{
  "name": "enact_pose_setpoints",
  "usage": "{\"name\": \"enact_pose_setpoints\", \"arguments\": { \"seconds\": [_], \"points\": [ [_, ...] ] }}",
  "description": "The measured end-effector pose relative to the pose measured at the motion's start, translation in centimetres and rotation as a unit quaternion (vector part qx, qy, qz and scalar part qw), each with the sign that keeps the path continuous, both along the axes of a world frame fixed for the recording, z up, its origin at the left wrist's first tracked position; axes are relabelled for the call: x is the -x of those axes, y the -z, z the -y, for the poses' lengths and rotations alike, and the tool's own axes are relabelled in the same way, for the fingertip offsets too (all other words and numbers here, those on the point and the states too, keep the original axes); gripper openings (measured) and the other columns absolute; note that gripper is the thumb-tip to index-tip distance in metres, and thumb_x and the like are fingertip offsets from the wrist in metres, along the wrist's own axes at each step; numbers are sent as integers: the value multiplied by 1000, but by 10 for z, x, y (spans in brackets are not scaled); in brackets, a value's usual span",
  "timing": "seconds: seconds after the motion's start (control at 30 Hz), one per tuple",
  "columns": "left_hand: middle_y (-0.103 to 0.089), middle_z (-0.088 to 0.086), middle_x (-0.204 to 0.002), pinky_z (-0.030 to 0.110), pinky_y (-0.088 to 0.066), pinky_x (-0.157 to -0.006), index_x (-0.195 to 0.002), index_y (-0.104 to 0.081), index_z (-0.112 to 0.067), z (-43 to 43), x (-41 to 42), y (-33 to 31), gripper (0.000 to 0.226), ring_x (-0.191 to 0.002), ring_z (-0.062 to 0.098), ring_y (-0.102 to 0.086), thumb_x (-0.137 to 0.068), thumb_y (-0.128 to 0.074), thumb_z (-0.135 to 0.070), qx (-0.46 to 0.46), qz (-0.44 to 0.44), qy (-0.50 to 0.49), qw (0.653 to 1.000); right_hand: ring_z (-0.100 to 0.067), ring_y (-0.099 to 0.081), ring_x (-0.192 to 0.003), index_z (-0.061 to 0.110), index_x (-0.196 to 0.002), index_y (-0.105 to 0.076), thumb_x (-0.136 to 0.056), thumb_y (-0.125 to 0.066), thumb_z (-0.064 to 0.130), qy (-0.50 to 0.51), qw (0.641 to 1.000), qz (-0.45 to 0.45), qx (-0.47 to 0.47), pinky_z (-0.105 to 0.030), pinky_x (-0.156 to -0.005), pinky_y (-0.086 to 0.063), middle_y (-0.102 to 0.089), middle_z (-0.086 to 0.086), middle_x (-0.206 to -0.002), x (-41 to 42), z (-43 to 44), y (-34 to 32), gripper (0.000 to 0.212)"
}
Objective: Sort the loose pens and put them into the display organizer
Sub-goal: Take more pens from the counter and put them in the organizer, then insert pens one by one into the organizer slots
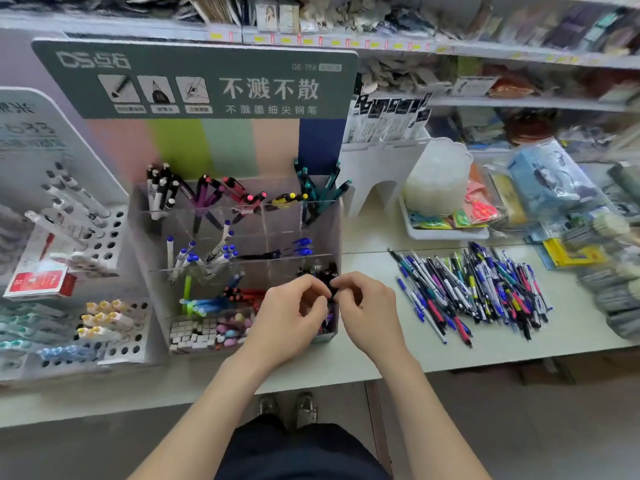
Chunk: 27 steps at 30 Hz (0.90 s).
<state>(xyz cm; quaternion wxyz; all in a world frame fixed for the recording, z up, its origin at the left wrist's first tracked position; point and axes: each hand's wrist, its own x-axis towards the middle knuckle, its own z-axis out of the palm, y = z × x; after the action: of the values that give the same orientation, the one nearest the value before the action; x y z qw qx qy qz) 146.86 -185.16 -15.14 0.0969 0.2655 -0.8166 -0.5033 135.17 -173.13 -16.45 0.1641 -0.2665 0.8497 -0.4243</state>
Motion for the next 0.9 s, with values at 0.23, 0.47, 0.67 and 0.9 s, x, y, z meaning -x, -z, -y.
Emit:
{"name": "enact_pose_setpoints", "arguments": {
  "seconds": [0.23,0.47,0.67,0.9],
  "points": [
    [-69,-13,-88,20,-49,-69,-107,-69,-30,-33,47,14,15,-75,5,-63,-100,-58,-24,10,54,161,985,-13,-66,-87,28,-110,-73,-96,-55,20,52,981,91,-164,-27,-69,-49,-71,7,-85,32,-59,18,25],
    [-66,-4,-115,31,-50,-90,-122,-68,-23,-58,93,37,24,-91,10,-57,-103,-55,-27,88,126,258,954,-15,-67,-74,18,-118,-72,-101,-56,19,116,966,88,-212,-28,-60,-47,-73,-2,-85,77,-112,56,23],
    [-60,5,-129,28,-44,-94,-131,-67,-20,-82,147,68,31,-104,16,-59,-103,-56,-25,103,182,258,943,-27,-64,-87,10,-119,-70,-105,-54,17,166,937,54,-301,-37,-75,-55,-74,-10,-108,134,-157,107,22],
    [-43,13,-152,38,-39,-116,-149,-53,-10,-127,221,123,47,-137,33,-48,-102,-53,-14,95,276,220,931,-34,-68,-91,9,-109,-63,-100,-64,18,180,900,58,-394,-38,-67,-54,-67,-12,-107,186,-205,151,12]
  ]
}}
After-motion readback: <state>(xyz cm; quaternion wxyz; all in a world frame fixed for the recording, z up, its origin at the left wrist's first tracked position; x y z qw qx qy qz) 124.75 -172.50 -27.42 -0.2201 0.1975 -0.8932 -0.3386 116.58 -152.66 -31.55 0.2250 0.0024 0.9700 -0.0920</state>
